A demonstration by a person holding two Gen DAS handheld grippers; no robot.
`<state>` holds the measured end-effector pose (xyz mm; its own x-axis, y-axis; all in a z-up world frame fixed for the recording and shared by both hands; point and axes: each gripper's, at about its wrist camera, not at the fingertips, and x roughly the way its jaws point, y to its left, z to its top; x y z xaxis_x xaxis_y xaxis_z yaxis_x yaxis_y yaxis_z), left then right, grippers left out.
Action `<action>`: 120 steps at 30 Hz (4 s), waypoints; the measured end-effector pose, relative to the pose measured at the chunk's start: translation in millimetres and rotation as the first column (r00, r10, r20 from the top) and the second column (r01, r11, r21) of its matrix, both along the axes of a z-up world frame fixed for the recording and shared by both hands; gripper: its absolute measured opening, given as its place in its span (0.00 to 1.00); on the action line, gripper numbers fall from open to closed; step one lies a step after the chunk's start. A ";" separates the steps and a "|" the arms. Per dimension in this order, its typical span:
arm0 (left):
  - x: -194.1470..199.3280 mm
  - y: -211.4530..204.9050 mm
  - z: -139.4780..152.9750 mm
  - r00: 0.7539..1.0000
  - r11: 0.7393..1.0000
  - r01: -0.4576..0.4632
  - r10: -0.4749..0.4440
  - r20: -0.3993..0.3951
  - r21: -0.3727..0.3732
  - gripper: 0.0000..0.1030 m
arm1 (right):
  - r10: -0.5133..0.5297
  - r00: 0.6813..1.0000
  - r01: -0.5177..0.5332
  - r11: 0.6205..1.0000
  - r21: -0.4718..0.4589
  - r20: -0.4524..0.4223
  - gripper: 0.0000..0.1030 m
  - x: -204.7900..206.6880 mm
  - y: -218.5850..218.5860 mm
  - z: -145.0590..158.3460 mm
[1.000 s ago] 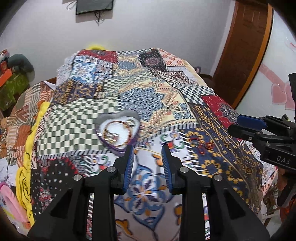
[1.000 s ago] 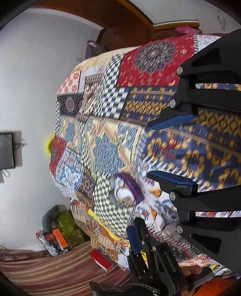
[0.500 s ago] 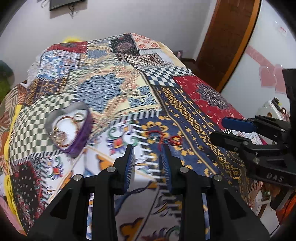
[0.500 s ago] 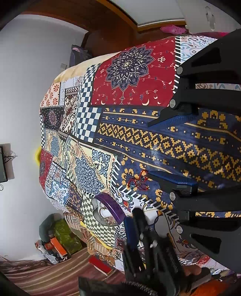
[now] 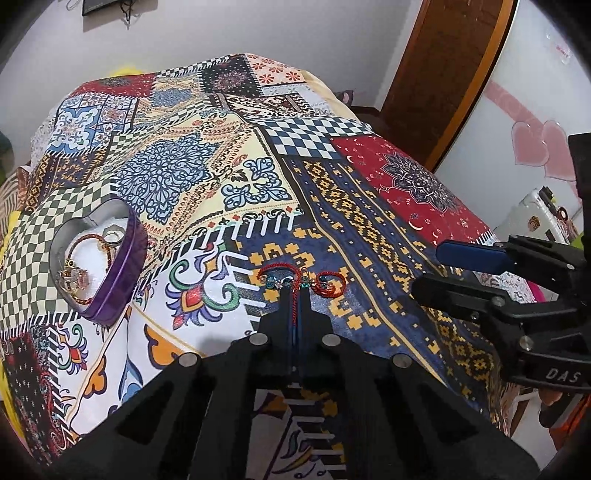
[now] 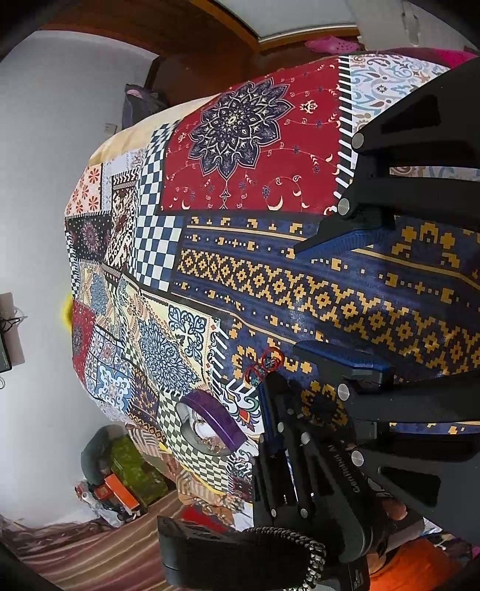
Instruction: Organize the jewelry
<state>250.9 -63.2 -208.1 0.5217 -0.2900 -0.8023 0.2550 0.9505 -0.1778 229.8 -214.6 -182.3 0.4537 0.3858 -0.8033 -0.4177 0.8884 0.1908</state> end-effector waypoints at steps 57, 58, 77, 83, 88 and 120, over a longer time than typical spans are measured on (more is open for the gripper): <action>-58.2 120.5 56.5 0.959 0.984 -0.179 0.179 0.221 -0.020 0.00 | 0.265 0.964 -0.260 0.955 -0.146 0.017 0.03 13.8 122.5 -8.5; -57.3 121.9 59.0 0.957 0.983 -0.182 0.183 0.225 -0.022 0.00 | 0.261 0.965 -0.255 0.957 -0.140 0.022 0.03 13.8 121.3 -6.2; -59.4 132.6 55.5 0.953 0.982 -0.188 0.191 0.234 -0.032 0.00 | 0.311 0.950 -0.310 0.933 -0.182 -0.024 0.19 17.7 136.3 -23.1; -54.0 135.5 51.6 0.954 0.981 -0.190 0.194 0.229 -0.039 0.00 | 0.340 0.940 -0.333 0.918 -0.214 -0.005 0.09 11.0 140.5 -24.9; -49.7 138.0 55.7 0.952 0.981 -0.190 0.196 0.235 -0.047 0.00 | 0.305 0.952 -0.300 0.934 -0.194 -0.006 0.08 14.7 135.5 -21.6; 23.5 148.7 68.6 0.941 0.973 -0.230 0.223 0.253 -0.004 0.00 | 0.266 0.960 -0.265 0.964 -0.020 0.087 0.09 58.3 168.8 26.3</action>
<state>274.4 85.4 -139.4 0.7559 -0.1224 -0.6431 0.0656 0.9916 -0.1116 288.1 -45.9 -156.0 0.4052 0.4952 -0.7685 -0.6533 0.7449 0.1355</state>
